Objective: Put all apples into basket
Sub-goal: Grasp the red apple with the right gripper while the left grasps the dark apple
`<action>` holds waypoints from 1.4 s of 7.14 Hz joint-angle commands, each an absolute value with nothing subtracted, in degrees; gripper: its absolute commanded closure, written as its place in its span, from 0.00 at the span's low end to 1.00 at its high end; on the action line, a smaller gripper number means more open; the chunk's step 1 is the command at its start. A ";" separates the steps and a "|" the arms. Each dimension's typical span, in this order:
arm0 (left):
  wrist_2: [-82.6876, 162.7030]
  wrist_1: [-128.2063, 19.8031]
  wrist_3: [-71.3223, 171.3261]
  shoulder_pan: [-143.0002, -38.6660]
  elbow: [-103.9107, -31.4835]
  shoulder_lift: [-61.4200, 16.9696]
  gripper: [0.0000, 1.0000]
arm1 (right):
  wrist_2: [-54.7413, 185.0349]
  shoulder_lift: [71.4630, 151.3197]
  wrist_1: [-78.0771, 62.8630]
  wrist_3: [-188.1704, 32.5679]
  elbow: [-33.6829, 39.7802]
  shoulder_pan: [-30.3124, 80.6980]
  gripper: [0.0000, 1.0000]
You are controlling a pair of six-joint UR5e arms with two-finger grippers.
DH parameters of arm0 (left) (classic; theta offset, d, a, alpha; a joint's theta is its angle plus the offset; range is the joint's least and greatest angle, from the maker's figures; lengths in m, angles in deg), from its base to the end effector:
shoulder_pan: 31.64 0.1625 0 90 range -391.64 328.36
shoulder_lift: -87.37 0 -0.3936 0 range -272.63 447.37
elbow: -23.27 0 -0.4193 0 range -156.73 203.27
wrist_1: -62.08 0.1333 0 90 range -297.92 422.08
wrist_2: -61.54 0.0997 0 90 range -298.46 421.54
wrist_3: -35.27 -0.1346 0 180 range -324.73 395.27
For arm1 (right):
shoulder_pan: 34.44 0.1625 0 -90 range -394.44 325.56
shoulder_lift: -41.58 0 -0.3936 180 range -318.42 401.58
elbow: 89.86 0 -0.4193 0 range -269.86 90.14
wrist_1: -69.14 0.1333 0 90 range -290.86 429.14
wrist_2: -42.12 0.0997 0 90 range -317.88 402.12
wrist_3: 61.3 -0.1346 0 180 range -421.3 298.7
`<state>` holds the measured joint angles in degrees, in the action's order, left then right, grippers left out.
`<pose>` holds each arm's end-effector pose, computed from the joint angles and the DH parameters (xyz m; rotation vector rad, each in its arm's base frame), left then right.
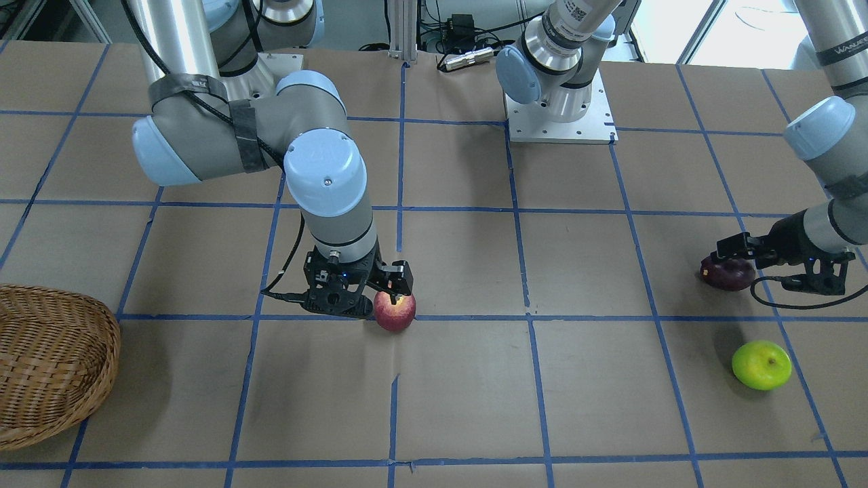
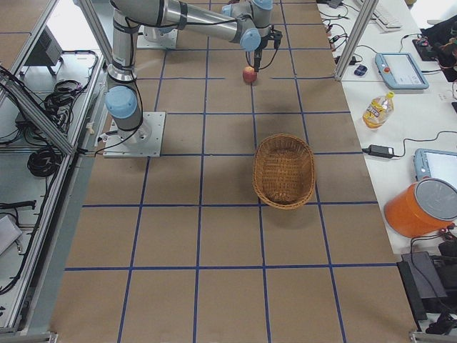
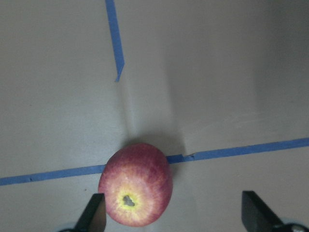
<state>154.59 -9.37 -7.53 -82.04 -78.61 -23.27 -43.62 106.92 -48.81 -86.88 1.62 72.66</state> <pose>0.2576 -0.5093 0.1509 -0.0936 -3.0016 -0.3295 0.3265 -0.5739 0.2045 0.2245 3.0526 -0.0036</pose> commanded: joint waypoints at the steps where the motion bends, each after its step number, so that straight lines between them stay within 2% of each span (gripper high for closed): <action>1: 156.45 -6.93 -8.50 -80.94 -80.09 -24.69 0.00 | -40.85 104.52 -49.07 -87.76 1.46 73.23 0.00; 8: 158.13 -4.72 -8.41 -80.94 -79.56 -26.63 0.00 | -38.65 98.37 -53.03 -87.32 1.46 74.63 0.00; 9: 158.13 -4.72 -8.41 -80.94 -79.30 -26.63 0.00 | -39.17 98.36 -53.12 -87.58 1.55 74.55 0.11; 10: 158.13 -4.72 -8.50 -80.94 -79.12 -26.71 0.00 | -39.44 98.71 -52.86 -87.84 1.46 74.46 0.61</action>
